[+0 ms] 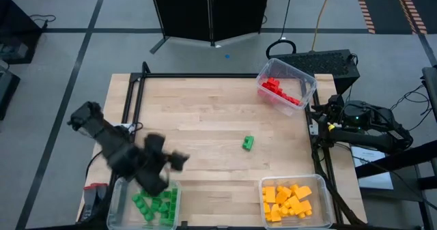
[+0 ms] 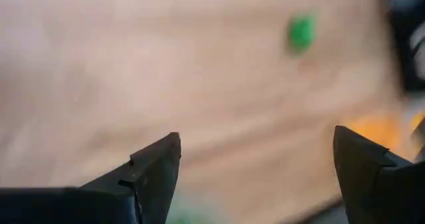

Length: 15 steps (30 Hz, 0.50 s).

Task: Sort blocks
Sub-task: Put the green game piece into the bottom left transparent bin

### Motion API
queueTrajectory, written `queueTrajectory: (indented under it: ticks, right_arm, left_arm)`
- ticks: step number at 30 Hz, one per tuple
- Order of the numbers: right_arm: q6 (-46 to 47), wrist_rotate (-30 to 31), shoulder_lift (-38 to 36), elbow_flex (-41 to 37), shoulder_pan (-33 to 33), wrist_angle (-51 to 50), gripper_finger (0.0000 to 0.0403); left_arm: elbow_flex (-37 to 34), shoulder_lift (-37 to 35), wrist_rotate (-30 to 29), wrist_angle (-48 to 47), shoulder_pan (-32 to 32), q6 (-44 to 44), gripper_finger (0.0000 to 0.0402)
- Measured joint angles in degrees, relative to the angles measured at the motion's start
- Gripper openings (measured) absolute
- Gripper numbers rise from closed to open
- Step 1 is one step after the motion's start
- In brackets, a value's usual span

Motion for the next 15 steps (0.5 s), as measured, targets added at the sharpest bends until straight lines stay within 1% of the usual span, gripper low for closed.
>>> queueTrajectory:
  ticks: [2, 3, 5, 8, 10, 12, 15]
  right_arm:
    - [0.0, 0.0, 0.0, 0.0, 0.0, 0.0, 0.0208]
    - [0.0, 0.0, 0.0, 0.0, 0.0, 0.0, 0.0208]
    - [0.0, 0.0, 0.0, 0.0, 0.0, 0.0, 0.0208]
    - [-0.1, 0.0, 0.0, 0.0, 0.0, 0.0, 0.0208]
    - [-0.3, 0.0, 0.0, 0.0, 0.0, 0.0, 0.0208]
    - [-0.2, 0.0, 0.0, 0.0, 0.0, 0.0, 0.0208]
    - [-0.2, 0.0, 0.0, 0.0, 0.0, 0.0, 0.0208]
  left_arm:
    - [0.0, -0.9, -4.5, 1.3, 5.0, 6.5, 0.0285]
    - [0.0, -0.9, -5.4, 2.4, 7.8, 10.8, 0.0285]
    - [0.0, -0.7, -5.8, 6.2, 13.4, 21.6, 0.0285]
    - [0.0, 0.9, -5.7, 14.9, 22.2, 40.3, 0.0285]
    - [0.0, 2.3, -4.5, 20.9, 27.8, 49.3, 0.0285]
    - [0.0, 3.5, -2.5, 25.3, 33.2, 52.0, 0.0285]
    - [0.0, 5.6, 1.8, 31.7, 39.8, 51.5, 0.0285]
